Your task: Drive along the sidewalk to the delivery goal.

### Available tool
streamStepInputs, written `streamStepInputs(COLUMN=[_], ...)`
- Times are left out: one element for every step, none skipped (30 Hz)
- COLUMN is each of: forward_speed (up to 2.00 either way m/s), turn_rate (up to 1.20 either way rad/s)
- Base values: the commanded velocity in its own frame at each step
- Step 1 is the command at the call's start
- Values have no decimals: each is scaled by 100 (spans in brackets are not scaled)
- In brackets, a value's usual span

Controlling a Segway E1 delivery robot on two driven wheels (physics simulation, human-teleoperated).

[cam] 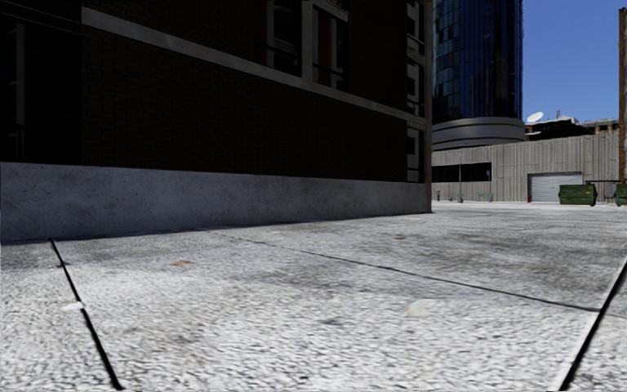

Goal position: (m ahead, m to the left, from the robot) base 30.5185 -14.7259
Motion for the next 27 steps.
streamStepInputs(forward_speed=[200,200,200,200,200,200,200,200,200,200,200,200,200,200,200,200,200,200,200,200,200,200,200,200,200,200,200], turn_rate=[-41,-41,-41,-41,-41,-41,-41,-41,-41,-41,-41,-41,-41,-42,-46,-48,-49,-49,-49,-49,-49,-49,-49,-49,-49,-49,-49])
